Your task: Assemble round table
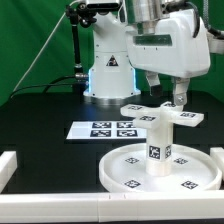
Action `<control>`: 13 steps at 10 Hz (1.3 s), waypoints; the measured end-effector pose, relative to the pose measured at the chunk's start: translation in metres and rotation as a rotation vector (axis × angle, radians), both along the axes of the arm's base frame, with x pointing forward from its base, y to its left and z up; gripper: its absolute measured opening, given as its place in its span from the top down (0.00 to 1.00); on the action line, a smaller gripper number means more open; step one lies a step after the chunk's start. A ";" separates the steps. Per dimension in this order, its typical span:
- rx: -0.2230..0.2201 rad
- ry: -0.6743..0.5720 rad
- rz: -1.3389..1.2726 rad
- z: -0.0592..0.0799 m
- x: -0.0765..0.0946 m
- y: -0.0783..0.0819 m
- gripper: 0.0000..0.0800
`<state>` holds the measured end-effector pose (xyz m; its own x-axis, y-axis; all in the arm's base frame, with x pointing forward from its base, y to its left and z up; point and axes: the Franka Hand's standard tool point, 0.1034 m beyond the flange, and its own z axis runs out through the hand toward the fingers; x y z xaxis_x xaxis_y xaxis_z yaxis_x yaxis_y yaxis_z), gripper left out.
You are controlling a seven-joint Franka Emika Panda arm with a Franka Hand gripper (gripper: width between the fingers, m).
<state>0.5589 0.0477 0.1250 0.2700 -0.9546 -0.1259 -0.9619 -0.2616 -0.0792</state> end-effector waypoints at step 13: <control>-0.069 -0.128 1.181 -0.004 0.004 0.018 0.19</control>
Offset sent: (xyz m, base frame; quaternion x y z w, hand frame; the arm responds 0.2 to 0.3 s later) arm 0.0062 0.0066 -0.0018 -0.0171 0.0200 -0.2956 0.9550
